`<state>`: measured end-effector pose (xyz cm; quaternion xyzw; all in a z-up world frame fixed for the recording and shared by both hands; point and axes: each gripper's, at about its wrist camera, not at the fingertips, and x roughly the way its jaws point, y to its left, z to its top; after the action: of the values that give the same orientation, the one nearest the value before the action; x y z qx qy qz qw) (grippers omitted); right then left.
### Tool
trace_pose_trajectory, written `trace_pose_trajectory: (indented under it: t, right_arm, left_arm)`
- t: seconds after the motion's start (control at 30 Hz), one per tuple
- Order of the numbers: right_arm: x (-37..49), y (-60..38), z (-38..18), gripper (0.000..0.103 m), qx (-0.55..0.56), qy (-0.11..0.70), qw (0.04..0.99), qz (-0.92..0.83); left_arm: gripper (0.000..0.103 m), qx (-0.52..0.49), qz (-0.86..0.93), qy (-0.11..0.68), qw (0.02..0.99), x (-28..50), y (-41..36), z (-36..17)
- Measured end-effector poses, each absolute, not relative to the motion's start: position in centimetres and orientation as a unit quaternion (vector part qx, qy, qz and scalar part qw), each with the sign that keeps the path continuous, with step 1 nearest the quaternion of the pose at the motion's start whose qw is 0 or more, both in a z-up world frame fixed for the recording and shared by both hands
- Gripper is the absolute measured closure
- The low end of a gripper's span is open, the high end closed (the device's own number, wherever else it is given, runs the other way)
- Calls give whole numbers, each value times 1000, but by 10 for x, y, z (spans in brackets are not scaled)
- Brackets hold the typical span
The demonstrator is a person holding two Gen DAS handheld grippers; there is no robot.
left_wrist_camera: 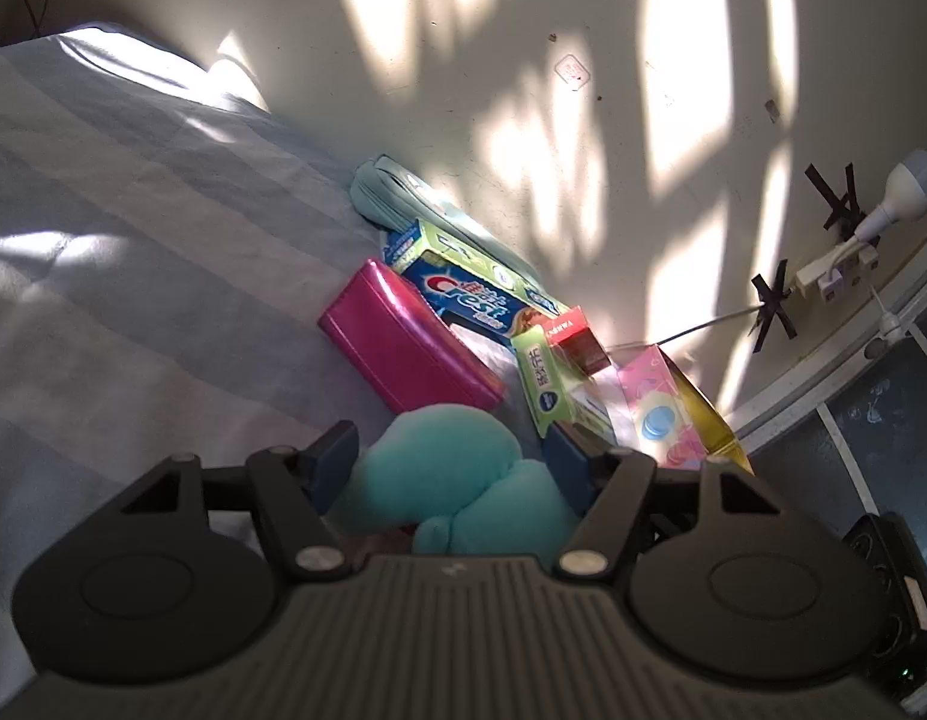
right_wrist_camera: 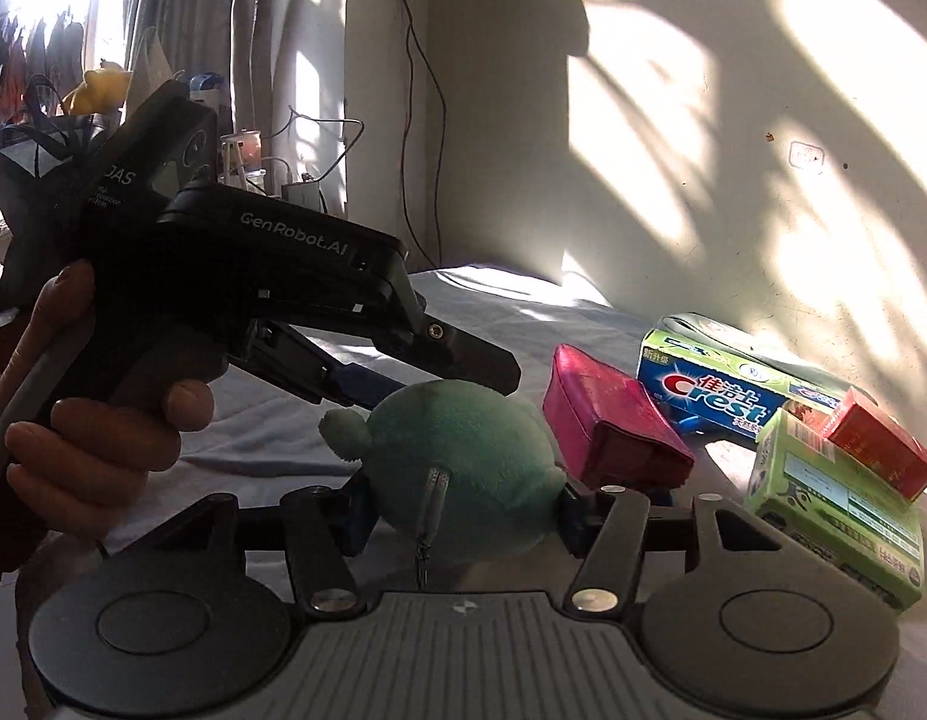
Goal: Organize objects
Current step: 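Lower the plush into the pink tin and release it, then grasp the pink pouch with the right gripper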
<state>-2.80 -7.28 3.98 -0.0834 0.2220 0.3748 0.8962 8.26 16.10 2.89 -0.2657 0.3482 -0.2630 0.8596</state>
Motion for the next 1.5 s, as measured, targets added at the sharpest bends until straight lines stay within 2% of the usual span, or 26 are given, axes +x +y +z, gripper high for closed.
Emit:
trace_pose_trajectory:
  t: [0.13,0.27,0.47,0.63,0.87,0.93,1.03,1.27,1.5]
  right_arm:
    - [-59,-134,36,47,-41,240,901,358]
    - [-89,-181,27,47,-32,230,926,297]
    - [-110,-255,55,47,-19,130,972,193]
    - [-93,-308,63,47,-19,99,989,110]
    - [-36,-348,42,44,-13,140,990,27]
    - [-26,-349,38,41,-14,144,989,16]
    - [-22,-348,30,19,-25,134,991,-15]
    - [-49,-342,41,20,-18,80,997,-6]
    - [-69,-308,59,26,-16,54,996,62]
  left_arm:
    - [38,-217,-296,343,865,46,105,34]
    - [42,-172,-334,360,854,45,42,39]
    - [42,-112,-404,314,852,58,-60,91]
    - [42,-51,-423,288,857,76,-147,109]
    - [42,-35,-410,315,855,114,-218,88]
    - [40,-33,-402,322,856,122,-226,84]
    - [40,-25,-380,327,865,129,-231,80]
    - [37,-46,-369,295,880,104,-186,91]
    - [32,-43,-309,234,921,62,-79,100]
